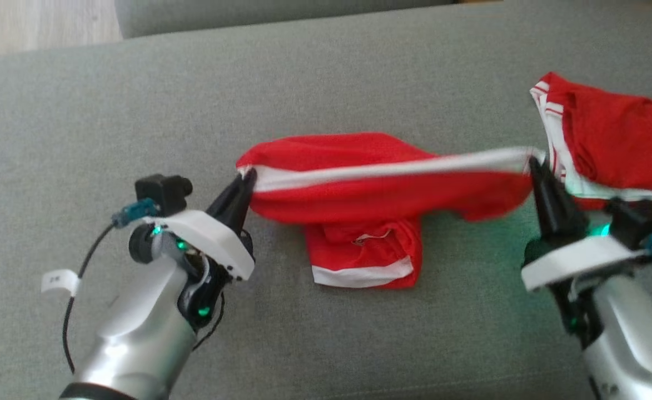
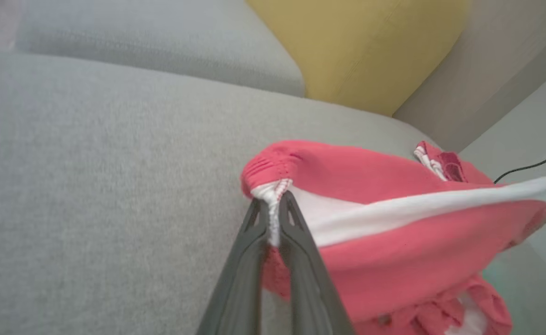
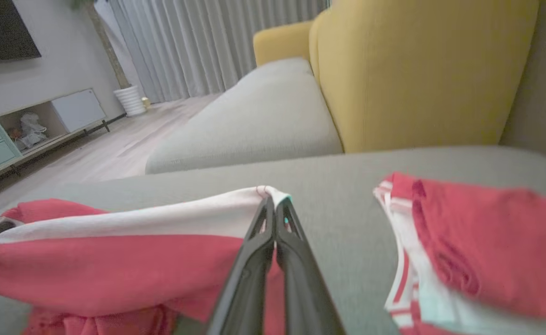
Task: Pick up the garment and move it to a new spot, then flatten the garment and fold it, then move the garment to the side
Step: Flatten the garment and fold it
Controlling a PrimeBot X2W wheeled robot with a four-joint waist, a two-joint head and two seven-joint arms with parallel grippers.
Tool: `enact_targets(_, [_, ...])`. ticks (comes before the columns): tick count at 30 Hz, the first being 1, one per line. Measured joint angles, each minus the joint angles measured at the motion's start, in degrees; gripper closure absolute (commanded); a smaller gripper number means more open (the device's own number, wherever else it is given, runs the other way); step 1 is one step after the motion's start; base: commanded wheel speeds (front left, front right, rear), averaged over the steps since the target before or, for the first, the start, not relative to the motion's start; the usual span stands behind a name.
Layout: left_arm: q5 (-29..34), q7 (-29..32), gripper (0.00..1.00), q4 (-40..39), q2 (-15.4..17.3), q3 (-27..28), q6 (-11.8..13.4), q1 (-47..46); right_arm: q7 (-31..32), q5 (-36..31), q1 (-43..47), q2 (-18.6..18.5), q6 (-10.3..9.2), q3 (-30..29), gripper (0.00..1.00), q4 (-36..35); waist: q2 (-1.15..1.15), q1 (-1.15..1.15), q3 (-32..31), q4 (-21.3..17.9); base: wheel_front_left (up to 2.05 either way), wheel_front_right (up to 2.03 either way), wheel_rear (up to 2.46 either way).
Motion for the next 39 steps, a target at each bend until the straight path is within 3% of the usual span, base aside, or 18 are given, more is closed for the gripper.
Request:
enact_targets(10, [-0.27, 2.23, 1.00, -15.33, 2.52, 2.56, 5.04, -6.93, -2.03, -13.55, -6.36, -2.07, 0.00, -5.92, 1.00, -11.54, 0.00, 0.00, -5.12, 0.47, 0.00, 0.00, 0.00])
enact_targets(18, [-0.13, 7.27, 1.00, -30.05, 5.83, 4.24, 10.94, -7.53, 1.24, -16.30, -9.38, -3.07, 0.00, -9.42, 1.00, -19.92, 0.00, 0.00, -9.56, 1.19, 0.00, 0.00, 0.00])
enact_targets(24, [0.16, 11.82, 1.00, -40.79, 9.36, 4.23, 15.00, -3.96, 4.72, -17.06, -5.25, -2.23, 0.00, -12.28, 1.00, -27.29, 0.00, 0.00, -10.79, 1.78, 0.00, 0.00, 0.00])
enact_targets(34, [0.48, 17.04, 1.00, -48.26, 13.18, 4.14, 17.40, -1.16, 8.80, -17.28, -1.80, -1.67, 0.00, -13.44, 1.00, -32.94, 0.00, 0.00, -7.71, 2.03, 0.00, 0.00, 0.00])
enact_targets(39, [0.54, 19.81, 1.00, -44.64, 13.39, 4.07, 15.97, -7.31, 11.17, -15.32, -9.61, -5.33, 0.00, -8.91, 1.00, -29.91, 0.00, 0.00, -3.32, 1.97, 0.00, 0.00, 0.00])
